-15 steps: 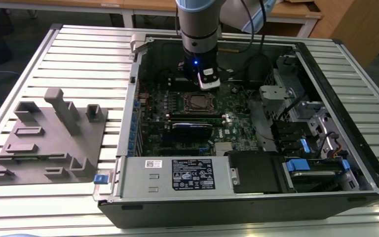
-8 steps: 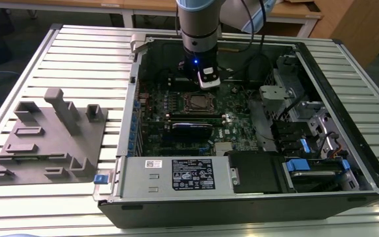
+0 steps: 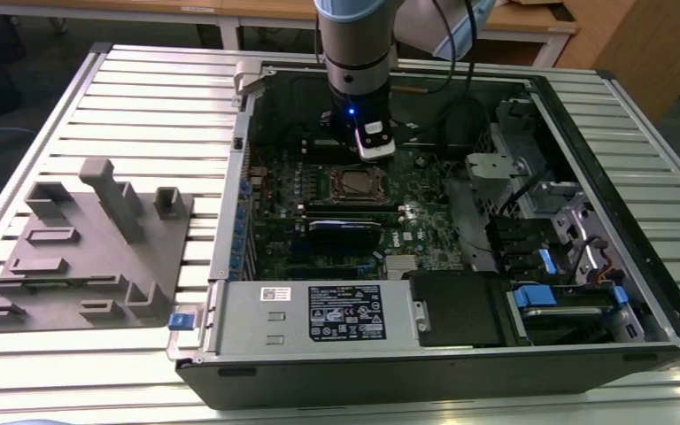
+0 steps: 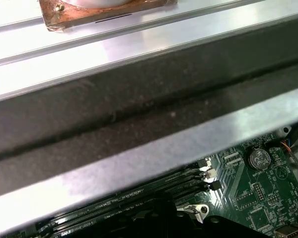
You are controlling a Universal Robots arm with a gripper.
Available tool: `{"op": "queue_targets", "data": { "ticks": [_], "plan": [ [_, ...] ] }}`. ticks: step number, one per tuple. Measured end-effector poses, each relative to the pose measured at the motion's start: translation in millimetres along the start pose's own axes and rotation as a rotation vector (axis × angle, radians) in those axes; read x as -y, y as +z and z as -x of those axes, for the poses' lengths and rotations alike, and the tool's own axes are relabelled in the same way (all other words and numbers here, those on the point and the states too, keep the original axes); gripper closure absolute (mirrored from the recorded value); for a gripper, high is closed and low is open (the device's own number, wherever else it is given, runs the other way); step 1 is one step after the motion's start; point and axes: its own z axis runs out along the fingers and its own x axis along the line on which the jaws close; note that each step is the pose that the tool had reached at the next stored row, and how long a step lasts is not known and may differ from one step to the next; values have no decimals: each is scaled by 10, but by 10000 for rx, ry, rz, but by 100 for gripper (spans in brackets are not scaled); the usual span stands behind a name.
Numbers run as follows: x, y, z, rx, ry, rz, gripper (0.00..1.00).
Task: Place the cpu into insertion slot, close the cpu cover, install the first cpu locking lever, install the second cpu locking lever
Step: 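Install the first cpu locking lever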
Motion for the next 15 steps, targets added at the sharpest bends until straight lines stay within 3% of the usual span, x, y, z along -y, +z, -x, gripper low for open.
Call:
{"op": "queue_targets", "data": {
  "ticks": [15],
  "plan": [
    [-14, 19, -3, 5, -9, 5, 89]
  ]
}}
